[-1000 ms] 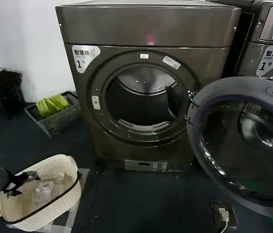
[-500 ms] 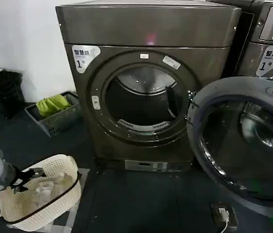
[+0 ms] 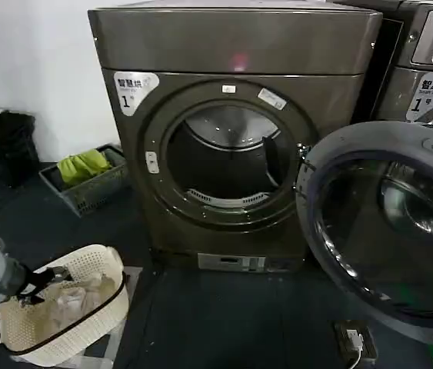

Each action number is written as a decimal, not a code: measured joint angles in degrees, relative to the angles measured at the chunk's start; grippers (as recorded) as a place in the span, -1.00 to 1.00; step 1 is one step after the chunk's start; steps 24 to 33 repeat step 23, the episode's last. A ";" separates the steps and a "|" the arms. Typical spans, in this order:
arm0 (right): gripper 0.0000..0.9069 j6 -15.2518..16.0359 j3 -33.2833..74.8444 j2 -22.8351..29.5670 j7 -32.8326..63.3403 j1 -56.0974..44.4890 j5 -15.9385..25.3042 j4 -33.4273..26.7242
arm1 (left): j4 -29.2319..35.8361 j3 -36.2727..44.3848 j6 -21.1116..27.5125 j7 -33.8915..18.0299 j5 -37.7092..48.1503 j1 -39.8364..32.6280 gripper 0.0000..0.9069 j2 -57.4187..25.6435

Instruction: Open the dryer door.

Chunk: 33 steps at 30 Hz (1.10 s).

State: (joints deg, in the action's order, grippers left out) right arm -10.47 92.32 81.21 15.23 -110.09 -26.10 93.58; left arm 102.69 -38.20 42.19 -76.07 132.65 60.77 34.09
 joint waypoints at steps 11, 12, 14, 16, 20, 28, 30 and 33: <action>1.00 1.46 1.23 -0.19 2.32 0.05 -1.30 -0.28 | -0.12 -0.81 0.00 0.01 0.19 0.58 1.00 -0.09; 1.00 1.47 1.23 -0.19 2.39 0.05 -1.30 -0.31 | -0.12 -0.82 0.00 0.01 0.18 0.59 1.00 -0.10; 1.00 1.57 1.24 -0.20 2.41 0.04 -1.35 -0.34 | -0.13 -0.85 0.00 0.02 0.17 0.59 1.00 -0.14; 1.00 1.59 1.25 -0.19 2.41 0.04 -1.35 -0.41 | -0.17 -0.89 0.00 0.02 0.15 0.60 1.00 -0.16; 1.00 1.60 1.19 -0.19 2.32 0.04 -1.35 -0.43 | -0.19 -1.05 0.00 0.03 0.16 0.75 1.00 -0.20; 1.00 1.60 1.16 -0.19 2.19 0.04 -1.34 -0.43 | -0.19 -1.09 0.00 0.04 0.19 0.76 1.00 -0.23; 1.00 1.60 1.16 -0.19 2.19 0.04 -1.34 -0.43 | -0.19 -1.09 0.00 0.04 0.19 0.76 1.00 -0.23; 1.00 1.60 1.16 -0.19 2.19 0.04 -1.34 -0.43 | -0.19 -1.09 0.00 0.04 0.19 0.76 1.00 -0.23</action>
